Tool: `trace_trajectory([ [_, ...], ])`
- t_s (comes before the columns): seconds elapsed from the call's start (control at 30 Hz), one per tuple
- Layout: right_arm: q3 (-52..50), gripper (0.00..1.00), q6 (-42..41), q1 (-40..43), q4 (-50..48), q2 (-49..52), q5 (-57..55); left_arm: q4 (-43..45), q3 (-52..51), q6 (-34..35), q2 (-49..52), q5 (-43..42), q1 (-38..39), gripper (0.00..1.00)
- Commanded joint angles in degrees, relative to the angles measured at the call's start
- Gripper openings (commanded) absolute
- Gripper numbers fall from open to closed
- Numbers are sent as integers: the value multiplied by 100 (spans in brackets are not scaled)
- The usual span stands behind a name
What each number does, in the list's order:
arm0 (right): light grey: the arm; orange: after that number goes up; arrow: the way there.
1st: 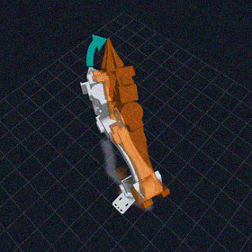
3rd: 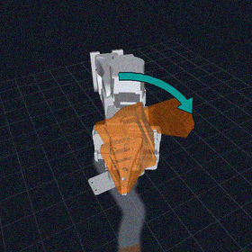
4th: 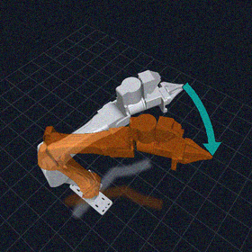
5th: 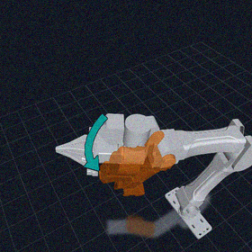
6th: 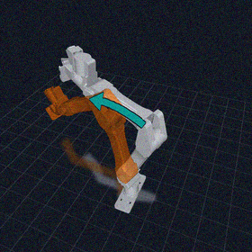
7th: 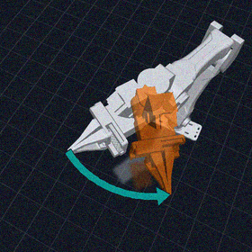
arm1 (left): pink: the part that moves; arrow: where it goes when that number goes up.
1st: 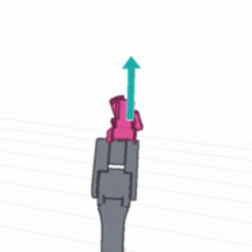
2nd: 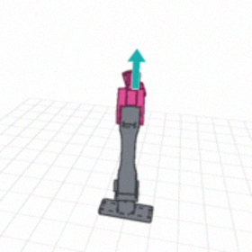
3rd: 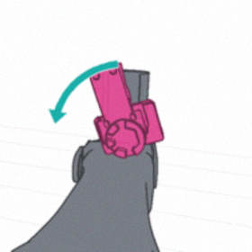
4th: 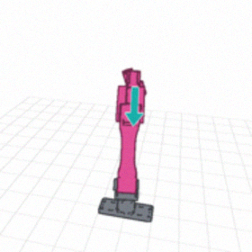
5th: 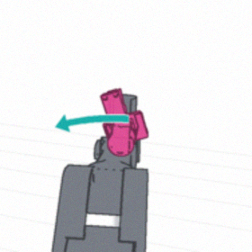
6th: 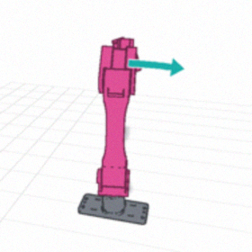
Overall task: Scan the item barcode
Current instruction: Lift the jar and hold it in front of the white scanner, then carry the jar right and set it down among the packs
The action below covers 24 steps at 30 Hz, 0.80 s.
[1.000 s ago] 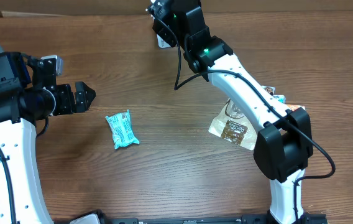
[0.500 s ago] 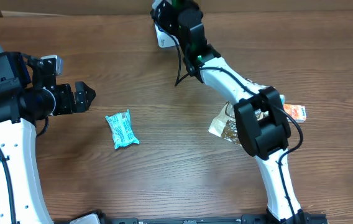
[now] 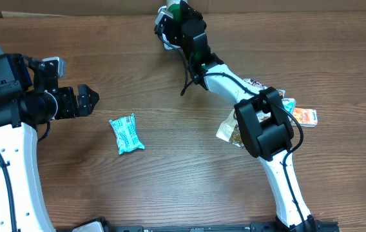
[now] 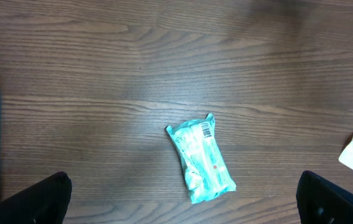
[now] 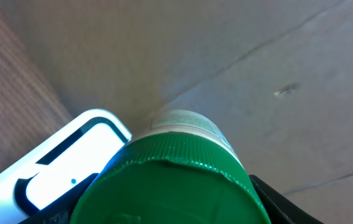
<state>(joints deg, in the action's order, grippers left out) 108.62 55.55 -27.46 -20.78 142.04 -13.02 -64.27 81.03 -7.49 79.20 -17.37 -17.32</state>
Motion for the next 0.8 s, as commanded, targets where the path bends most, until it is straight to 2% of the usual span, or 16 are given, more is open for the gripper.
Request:
trace_trajectory([
  [0.0, 20, 48, -39, -68, -44, -94, -155, 2, 37, -83, -9, -7, 22, 100],
  [0.1, 20, 48, -658, -105, 98, -282, -151, 0, 37, -85, -9, -7, 22, 100],
  [0.27, 20, 48, -769, -118, 448, -721, -149, 0, 37, -85, -9, -7, 22, 100],
  [0.37, 20, 48, -1049, -177, 1064, -1130, -151, 0, 37, -85, -9, -7, 22, 100],
  [0.5, 20, 48, -1873, -293, 2068, -1768, -85, 2, 37, -85, -9, -7, 22, 100],
  [0.7, 20, 49, -3635, -378, 4054, -2736, 1202, 2, 37, -83, -9, -4, 22, 100],
  [0.77, 20, 48, -4328, -256, 5152, -3053, 2391, 0, 37, -83, -9, -7, 20, 100],
])
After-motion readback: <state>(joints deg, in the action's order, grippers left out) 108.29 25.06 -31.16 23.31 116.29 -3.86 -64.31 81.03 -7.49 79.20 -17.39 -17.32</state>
